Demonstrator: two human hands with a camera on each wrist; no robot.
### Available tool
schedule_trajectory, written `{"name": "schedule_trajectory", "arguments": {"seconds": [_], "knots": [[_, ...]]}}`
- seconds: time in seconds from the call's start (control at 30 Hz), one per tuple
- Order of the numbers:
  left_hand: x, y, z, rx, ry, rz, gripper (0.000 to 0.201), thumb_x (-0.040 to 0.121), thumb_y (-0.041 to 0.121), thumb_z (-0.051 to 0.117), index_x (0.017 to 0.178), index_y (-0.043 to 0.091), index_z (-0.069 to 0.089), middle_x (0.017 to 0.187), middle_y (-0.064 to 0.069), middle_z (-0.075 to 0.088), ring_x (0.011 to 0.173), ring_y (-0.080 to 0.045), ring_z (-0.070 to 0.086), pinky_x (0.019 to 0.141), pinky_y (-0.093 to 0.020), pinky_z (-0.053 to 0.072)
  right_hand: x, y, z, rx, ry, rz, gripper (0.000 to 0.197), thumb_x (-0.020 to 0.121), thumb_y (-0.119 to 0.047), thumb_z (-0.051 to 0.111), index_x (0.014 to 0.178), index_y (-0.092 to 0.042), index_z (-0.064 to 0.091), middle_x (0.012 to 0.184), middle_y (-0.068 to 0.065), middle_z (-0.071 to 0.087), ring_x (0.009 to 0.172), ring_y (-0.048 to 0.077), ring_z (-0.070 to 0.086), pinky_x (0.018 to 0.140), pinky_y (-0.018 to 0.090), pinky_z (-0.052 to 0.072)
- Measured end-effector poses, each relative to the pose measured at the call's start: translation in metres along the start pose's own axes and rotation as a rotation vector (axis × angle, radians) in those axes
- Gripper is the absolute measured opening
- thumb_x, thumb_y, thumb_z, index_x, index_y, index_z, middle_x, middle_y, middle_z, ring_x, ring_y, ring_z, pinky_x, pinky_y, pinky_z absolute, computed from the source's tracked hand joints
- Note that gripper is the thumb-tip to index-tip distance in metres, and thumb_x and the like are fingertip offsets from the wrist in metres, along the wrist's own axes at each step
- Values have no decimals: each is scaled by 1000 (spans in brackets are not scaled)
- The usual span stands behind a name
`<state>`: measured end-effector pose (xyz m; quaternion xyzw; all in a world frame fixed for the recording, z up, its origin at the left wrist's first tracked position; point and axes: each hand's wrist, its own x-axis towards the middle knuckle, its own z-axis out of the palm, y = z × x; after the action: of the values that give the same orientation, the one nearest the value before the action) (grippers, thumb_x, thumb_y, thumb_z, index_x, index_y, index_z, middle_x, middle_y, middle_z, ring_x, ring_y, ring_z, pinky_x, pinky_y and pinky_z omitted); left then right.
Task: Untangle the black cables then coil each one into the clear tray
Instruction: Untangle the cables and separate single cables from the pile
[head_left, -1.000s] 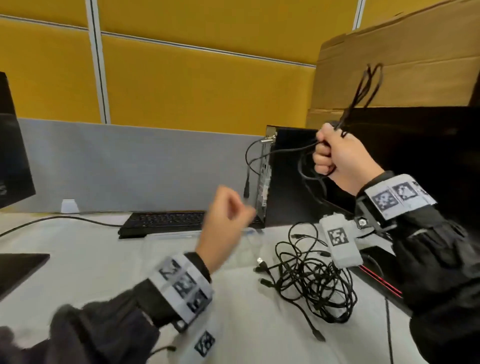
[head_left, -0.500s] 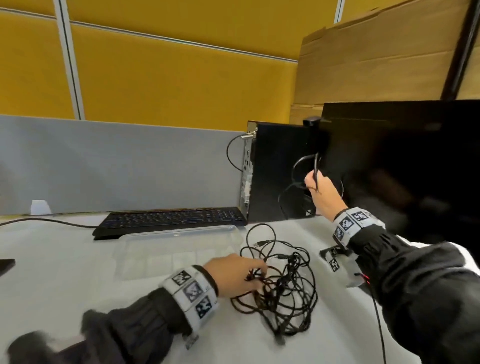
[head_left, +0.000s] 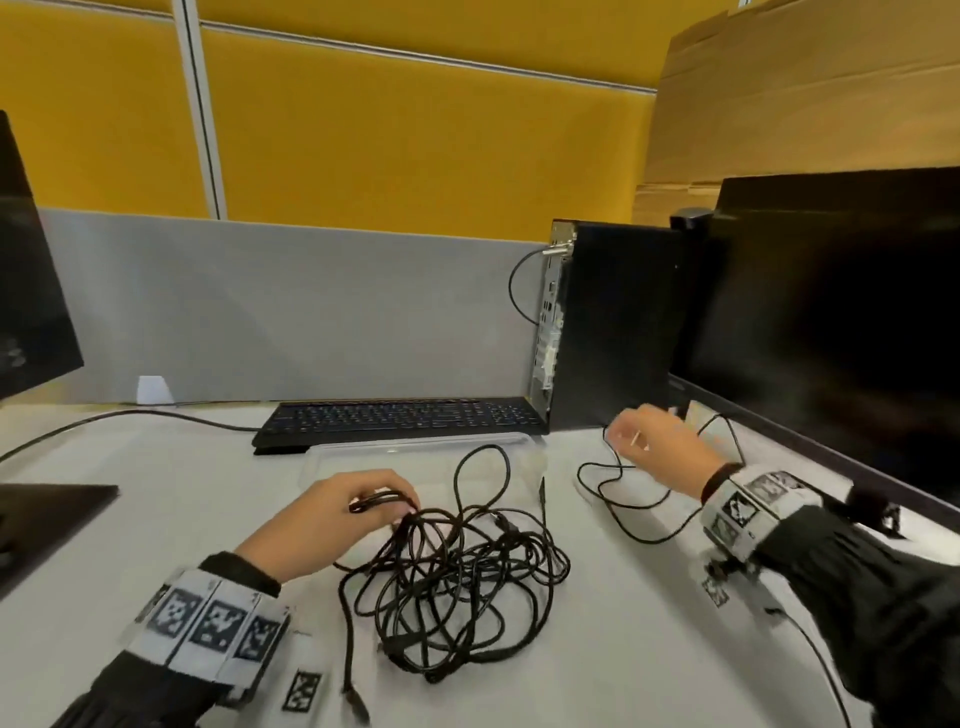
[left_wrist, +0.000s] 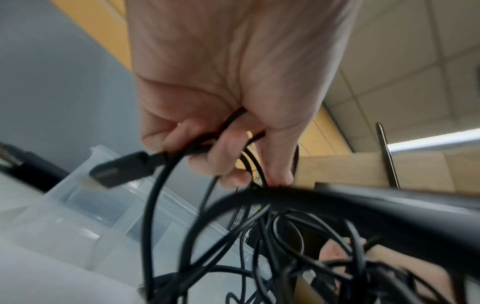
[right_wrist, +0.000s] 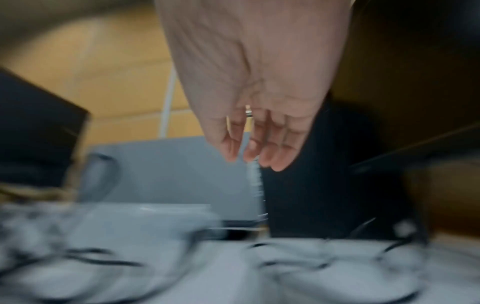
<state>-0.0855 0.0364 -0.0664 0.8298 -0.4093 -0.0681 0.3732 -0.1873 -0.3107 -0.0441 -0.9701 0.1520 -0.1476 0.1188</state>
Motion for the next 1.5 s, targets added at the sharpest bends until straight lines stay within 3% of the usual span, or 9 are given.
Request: {"name": "schedule_trajectory", "arguments": {"seconds": [0.13,0.4,0.63,0.87,1.03,1.17,1.23,1.33,1.5], "knots": [[-1,-5,-1,-114,-17,-6,14,92,23,56,91,27,69,72,25,64,63,8,54,62,-11,40,-22,-48,41,289,-612,242,35,95,-47,44,95,-14,55,80,1,61,61,13,57,47,19,44],[-4,-13,0,-246,-86,-90,10,89,28,60,88,26,70,77,14,65,62,8,52,60,-13,43,-16,-61,62,240,-712,276,7,88,-18,59,85,-12,59,84,9,64,55,11,53,46,18,43],[-12,-14,-12,-135,-281,-94,60,40,80,68,94,53,60,110,18,57,101,3,55,87,-17,43,-47,-75,2,348,-396,127,14,97,-22,48,99,-15,60,67,-1,56,39,4,47,38,16,37],[-10,20,-4,-284,198,191,58,66,70,52,120,53,42,128,31,43,120,18,36,96,-14,34,-57,-148,-33,397,-287,-334,20,98,-23,42,96,-27,61,62,-6,46,41,5,45,45,20,47],[-5,11,-10,-424,473,288,14,85,40,53,99,40,56,80,10,63,80,-4,61,76,-15,44,-40,-186,-25,377,-192,-481,23,99,-24,42,100,-19,64,60,-6,51,45,4,54,51,12,42],[-4,-4,-16,-331,545,237,30,79,47,63,104,56,47,102,14,45,98,-1,53,80,-15,46,-33,-203,-16,436,-265,-578,24,99,-22,42,101,-17,66,54,-7,49,49,6,55,54,11,41],[-5,-5,-20,-293,562,216,16,78,49,51,93,45,56,101,11,51,101,-7,54,87,-29,47,-32,-210,-14,439,-263,-629,24,99,-22,42,103,-18,66,53,-8,49,50,7,54,57,14,43],[-7,-6,-25,-337,609,226,23,86,38,46,84,22,61,79,-1,65,82,-16,62,84,-40,50,-27,-212,-14,475,-190,-639,25,99,-21,42,105,-15,66,51,-8,50,49,8,55,59,18,48],[-13,-4,-34,-517,589,189,20,94,18,46,91,17,67,72,-3,66,52,-15,56,50,-23,47,-20,-206,-4,725,-90,-558,24,100,-13,39,103,-12,63,57,1,42,42,5,42,60,43,58]]}}
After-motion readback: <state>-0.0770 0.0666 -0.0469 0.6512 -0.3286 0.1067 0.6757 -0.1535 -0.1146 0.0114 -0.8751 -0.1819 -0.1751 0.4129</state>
